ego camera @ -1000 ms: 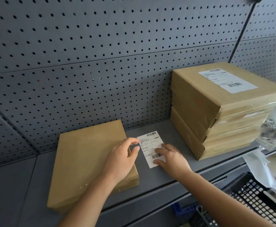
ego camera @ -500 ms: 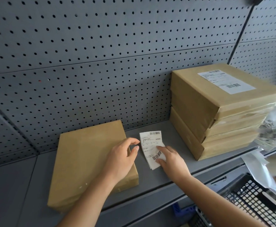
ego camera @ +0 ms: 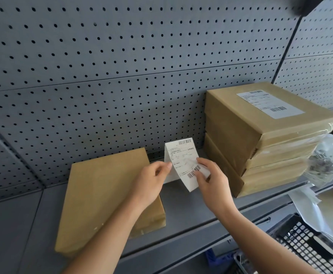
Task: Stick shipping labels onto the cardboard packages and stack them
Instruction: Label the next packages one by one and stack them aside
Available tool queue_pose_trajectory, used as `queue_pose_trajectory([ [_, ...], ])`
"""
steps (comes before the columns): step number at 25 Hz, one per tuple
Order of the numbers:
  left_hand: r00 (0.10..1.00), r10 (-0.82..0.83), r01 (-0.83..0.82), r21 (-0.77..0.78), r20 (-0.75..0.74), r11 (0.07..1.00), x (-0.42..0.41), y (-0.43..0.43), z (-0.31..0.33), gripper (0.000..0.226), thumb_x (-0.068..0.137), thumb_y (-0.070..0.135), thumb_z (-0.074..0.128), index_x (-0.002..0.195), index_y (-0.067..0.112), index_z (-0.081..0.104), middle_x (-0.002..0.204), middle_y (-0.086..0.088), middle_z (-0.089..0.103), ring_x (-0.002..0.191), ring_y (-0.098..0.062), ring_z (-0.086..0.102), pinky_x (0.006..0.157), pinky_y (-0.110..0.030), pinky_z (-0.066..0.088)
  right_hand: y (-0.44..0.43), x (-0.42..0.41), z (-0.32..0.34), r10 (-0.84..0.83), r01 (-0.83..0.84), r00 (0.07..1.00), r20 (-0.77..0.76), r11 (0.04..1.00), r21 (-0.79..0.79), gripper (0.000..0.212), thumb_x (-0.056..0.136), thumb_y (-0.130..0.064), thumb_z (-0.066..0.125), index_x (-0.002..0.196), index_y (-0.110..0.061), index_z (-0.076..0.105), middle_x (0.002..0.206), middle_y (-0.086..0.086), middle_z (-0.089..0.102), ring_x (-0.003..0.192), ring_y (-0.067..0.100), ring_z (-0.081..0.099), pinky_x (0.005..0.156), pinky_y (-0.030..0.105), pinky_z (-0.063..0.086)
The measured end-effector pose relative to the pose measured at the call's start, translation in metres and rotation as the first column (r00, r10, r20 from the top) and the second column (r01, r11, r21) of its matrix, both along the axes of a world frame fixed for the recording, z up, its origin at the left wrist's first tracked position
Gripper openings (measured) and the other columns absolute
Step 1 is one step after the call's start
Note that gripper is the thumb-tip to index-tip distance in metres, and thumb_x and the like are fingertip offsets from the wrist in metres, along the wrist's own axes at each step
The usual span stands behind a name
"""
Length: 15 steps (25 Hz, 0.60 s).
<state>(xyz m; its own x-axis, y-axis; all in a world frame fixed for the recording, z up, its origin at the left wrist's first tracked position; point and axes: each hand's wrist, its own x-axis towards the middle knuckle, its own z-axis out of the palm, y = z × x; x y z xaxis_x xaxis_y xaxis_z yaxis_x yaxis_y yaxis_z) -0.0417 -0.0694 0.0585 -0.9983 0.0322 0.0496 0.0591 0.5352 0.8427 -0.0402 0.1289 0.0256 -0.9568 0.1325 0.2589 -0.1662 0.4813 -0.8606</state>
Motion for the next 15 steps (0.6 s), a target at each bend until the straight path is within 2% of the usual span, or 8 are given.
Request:
queue_pose_trajectory([
  [3,0.996,-0.001,-0.030,0.323,0.094,0.946,-0.011,0.008,0.013,0.032,0.105,0.043,0.050,0.104,0.024,0.076,0.096,0.012,0.080,0.087,0.003,0.072,0.075,-0.017,0.055,-0.002,0.011,0.005,0.025,-0.026,1.000,-0.010,0.999,-0.028,0.035,0.097,-0.013,0.062,0.129,-0.026,0.058,0.120,-0.015,0.059,0.103,0.004,0.061,0.073,0.012,0.050],
  [6,0.984,0.025,-0.114,0.521,0.175,0.846,-0.019,0.012,0.019,0.027,0.106,0.032,0.054,0.103,0.018,0.077,0.096,0.006,0.082,0.091,-0.008,0.077,0.073,-0.020,0.060,-0.002,0.021,0.005,0.060,-0.061,0.998,-0.011,0.998,-0.025,0.034,0.096,-0.013,0.063,0.125,-0.030,0.058,0.120,-0.017,0.059,0.099,0.000,0.062,0.068,0.015,0.052],
  [8,0.976,0.081,-0.177,0.523,0.202,0.834,-0.025,0.012,0.015,0.021,0.104,0.023,0.057,0.103,0.014,0.076,0.096,0.002,0.082,0.095,-0.016,0.077,0.079,-0.028,0.063,0.000,0.027,0.002,0.127,-0.127,0.992,0.014,0.992,0.008,0.034,0.095,-0.014,0.064,0.125,-0.029,0.058,0.122,-0.019,0.056,0.107,0.000,0.060,0.073,0.016,0.054],
  [11,0.970,0.137,-0.221,0.481,0.203,0.848,-0.028,0.013,0.007,0.016,0.102,0.018,0.061,0.101,0.013,0.076,0.095,0.001,0.081,0.094,-0.017,0.077,0.084,-0.033,0.063,0.008,0.029,-0.001,0.122,-0.120,0.992,0.000,0.977,0.178,0.036,0.092,-0.020,0.068,0.126,-0.028,0.060,0.126,-0.020,0.056,0.122,0.002,0.051,0.096,0.022,0.049],
  [13,0.976,0.116,-0.192,0.471,0.187,0.861,-0.025,0.015,0.005,0.015,0.102,0.017,0.062,0.102,0.012,0.076,0.095,0.000,0.081,0.093,-0.016,0.077,0.081,-0.029,0.063,0.011,0.021,0.005,0.037,0.000,0.994,-0.105,0.944,0.329,0.032,0.090,-0.019,0.068,0.122,-0.026,0.065,0.125,-0.015,0.060,0.124,0.010,0.047,0.103,0.035,0.045],
  [15,0.980,0.071,-0.152,0.478,0.184,0.865,-0.022,0.018,0.005,0.016,0.102,0.015,0.062,0.102,0.011,0.077,0.095,-0.001,0.082,0.094,-0.017,0.077,0.080,-0.028,0.063,0.007,0.008,0.017,0.033,0.071,0.970,-0.241,0.908,0.414,0.028,0.090,-0.015,0.068,0.116,-0.022,0.069,0.120,-0.009,0.063,0.120,0.016,0.048,0.100,0.038,0.044],
])
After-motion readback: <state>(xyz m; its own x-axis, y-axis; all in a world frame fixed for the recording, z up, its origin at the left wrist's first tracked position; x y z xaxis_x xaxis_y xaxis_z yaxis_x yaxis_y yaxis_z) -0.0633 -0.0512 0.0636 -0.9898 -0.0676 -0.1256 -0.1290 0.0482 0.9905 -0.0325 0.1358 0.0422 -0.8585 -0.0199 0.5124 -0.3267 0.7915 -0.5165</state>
